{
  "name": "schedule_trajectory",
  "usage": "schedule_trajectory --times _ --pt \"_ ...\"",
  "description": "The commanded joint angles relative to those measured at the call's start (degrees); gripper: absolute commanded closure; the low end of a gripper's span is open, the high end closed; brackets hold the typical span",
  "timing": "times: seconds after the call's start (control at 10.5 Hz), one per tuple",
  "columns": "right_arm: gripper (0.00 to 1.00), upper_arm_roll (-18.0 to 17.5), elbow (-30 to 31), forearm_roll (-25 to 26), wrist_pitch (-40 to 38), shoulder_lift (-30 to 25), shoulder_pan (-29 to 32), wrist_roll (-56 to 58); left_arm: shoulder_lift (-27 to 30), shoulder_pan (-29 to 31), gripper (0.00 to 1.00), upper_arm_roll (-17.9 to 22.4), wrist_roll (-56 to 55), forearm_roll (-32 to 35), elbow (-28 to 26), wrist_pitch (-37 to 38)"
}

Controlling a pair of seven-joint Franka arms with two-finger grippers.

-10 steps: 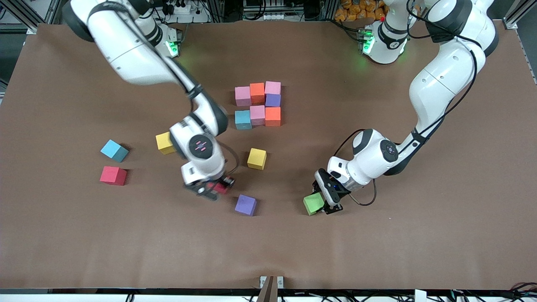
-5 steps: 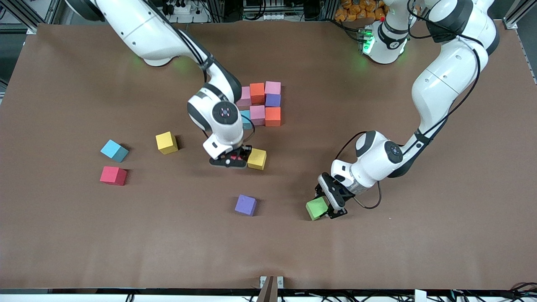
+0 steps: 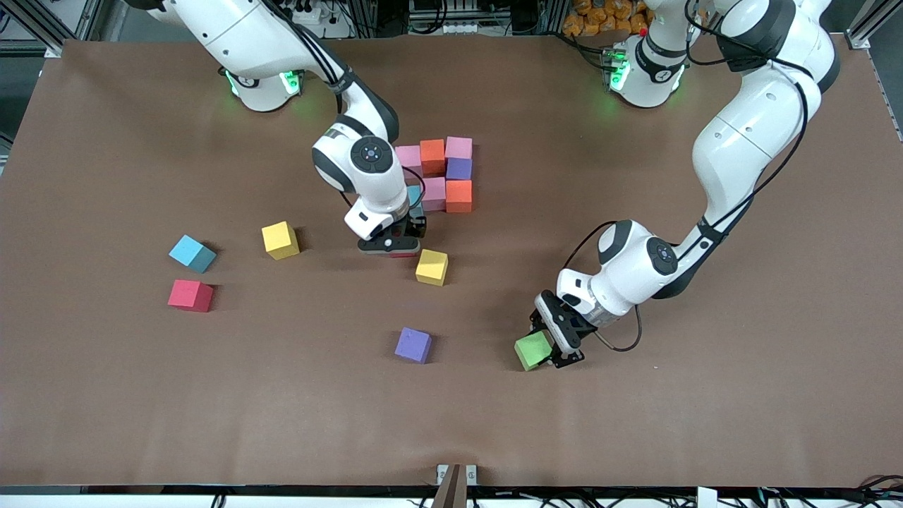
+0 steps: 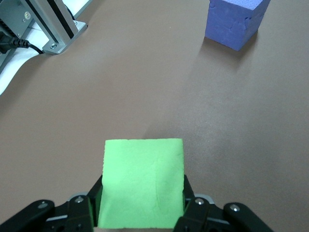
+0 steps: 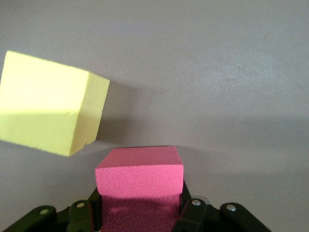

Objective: Form number 2 with 11 blocks
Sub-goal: 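Carry the red cube to the cluster and set it down with the right gripper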

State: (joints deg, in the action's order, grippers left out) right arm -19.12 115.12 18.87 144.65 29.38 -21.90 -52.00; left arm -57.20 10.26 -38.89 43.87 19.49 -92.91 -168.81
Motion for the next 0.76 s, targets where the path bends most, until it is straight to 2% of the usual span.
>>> schedule_trajectory --times 0.0,0.67 --pt "1.0 -1.8 5.2 0.3 2.0 -2.7 1.7 0.1 -0.3 0.4 1.0 -0.5 -0.7 0.5 0.0 -0.3" --pt "1.0 -3.6 6.5 0.2 2.1 -2.6 1.8 -3.0 -0.5 0.3 1.0 -0.5 -0.8 0.5 0.0 -0.3"
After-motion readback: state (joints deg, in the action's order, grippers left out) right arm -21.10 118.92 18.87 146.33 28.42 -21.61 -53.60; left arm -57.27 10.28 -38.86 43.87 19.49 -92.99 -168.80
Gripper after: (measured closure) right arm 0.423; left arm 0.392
